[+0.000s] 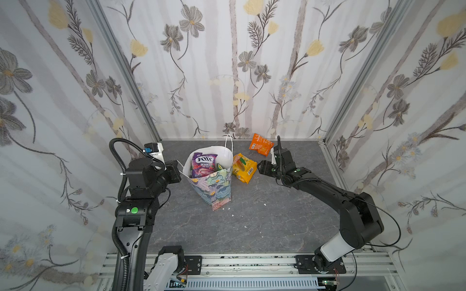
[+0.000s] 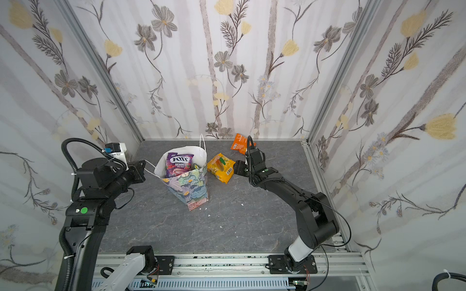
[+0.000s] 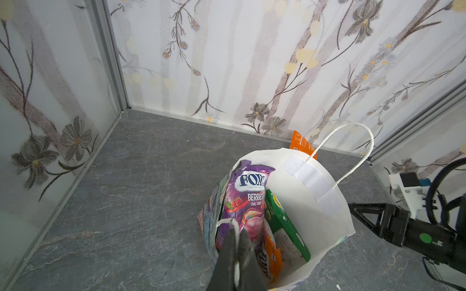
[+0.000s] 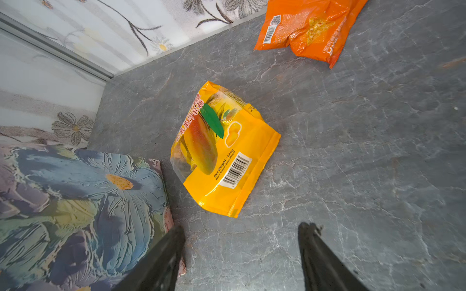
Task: Place the snacks into the paper bag
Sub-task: Pick up the snack from the top-center of the table.
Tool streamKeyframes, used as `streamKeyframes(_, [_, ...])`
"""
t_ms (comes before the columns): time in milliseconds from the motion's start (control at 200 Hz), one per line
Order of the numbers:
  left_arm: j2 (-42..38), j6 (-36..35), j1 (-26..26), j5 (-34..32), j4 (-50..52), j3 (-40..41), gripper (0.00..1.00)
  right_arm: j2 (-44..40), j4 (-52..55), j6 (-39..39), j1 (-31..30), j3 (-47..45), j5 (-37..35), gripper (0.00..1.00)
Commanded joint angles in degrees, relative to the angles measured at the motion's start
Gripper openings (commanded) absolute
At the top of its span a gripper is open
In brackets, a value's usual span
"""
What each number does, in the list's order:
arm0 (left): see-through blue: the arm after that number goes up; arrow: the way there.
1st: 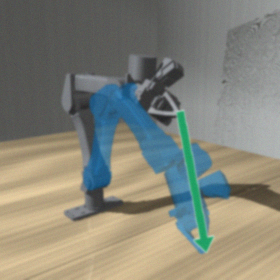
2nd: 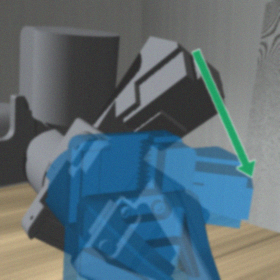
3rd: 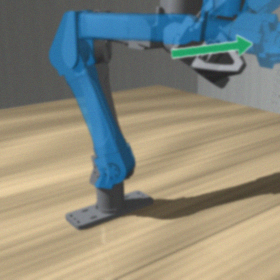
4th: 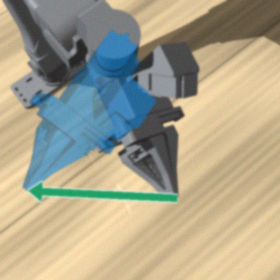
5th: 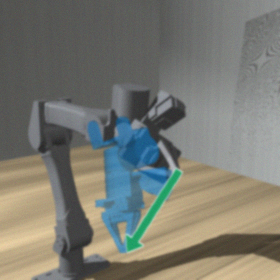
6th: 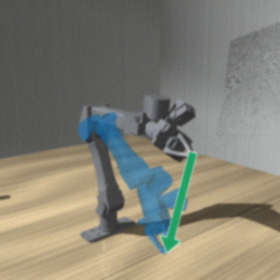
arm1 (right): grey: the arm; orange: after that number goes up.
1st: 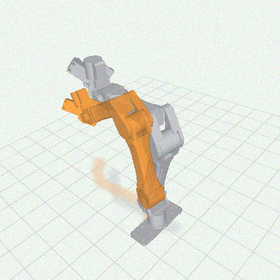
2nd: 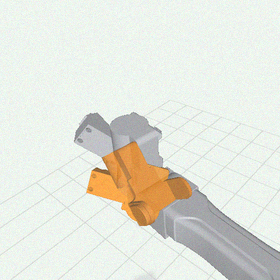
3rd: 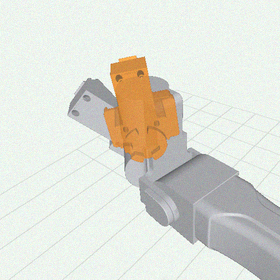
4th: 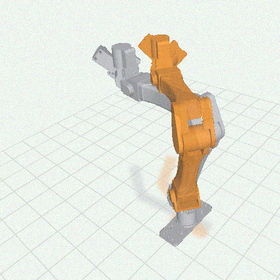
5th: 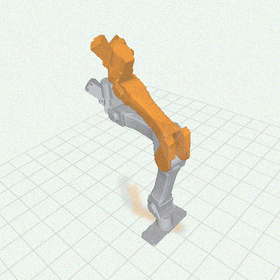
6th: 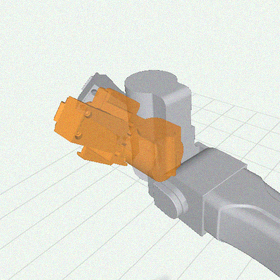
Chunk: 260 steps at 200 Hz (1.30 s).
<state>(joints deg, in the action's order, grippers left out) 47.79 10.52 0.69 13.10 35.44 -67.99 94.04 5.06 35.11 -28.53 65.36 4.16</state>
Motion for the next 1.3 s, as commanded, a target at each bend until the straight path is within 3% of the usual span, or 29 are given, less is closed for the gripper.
streamKeyframes(0, [-0.5, 0.0, 0.1, -0.4, -2.8, 0.1, 0.0, 2.6, -2.7, 0.5, 0.0, 1.8, 0.2, 0.71])
streamKeyframes(664, [-0.8, -0.7, 0.1, -0.6, -3.0, 1.3, 0.0, 15.9, -6.5, -0.1, 1.0, 9.7, 1.1, 0.71])
streamKeyframes(1294, [-0.1, -1.9, 0.1, -1.0, -2.7, 0.6, 0.0, 22.2, -9.4, 0.9, 1.8, 12.9, 3.5, 0.68])
